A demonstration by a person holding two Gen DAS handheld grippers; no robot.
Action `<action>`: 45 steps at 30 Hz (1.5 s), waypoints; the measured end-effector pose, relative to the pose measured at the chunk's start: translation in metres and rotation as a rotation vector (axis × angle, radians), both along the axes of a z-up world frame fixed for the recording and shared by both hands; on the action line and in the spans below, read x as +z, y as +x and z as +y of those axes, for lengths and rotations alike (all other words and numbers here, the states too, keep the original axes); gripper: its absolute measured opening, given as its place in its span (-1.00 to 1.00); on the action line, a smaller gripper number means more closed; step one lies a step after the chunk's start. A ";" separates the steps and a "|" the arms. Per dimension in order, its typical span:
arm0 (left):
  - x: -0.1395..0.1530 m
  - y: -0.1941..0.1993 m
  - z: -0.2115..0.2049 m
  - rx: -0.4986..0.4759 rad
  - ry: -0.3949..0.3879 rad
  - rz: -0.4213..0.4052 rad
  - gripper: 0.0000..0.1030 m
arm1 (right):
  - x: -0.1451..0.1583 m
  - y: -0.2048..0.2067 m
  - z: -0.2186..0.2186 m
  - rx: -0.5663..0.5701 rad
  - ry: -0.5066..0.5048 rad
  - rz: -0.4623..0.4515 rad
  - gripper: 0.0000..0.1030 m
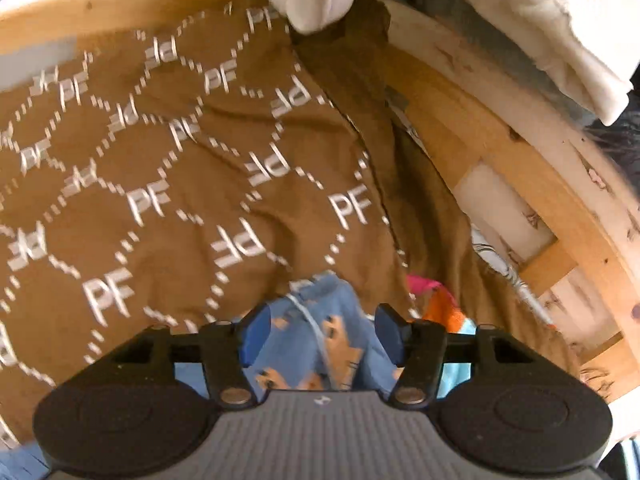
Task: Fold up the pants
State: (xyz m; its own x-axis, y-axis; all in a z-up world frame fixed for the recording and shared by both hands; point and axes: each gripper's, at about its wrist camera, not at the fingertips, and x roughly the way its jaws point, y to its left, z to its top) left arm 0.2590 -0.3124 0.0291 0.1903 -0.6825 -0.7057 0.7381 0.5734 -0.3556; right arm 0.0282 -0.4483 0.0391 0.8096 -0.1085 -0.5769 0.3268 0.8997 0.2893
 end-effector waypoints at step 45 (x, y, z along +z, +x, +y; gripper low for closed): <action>-0.001 -0.020 0.021 -0.068 0.074 -0.349 0.64 | 0.011 0.015 -0.007 0.015 -0.326 0.092 -0.40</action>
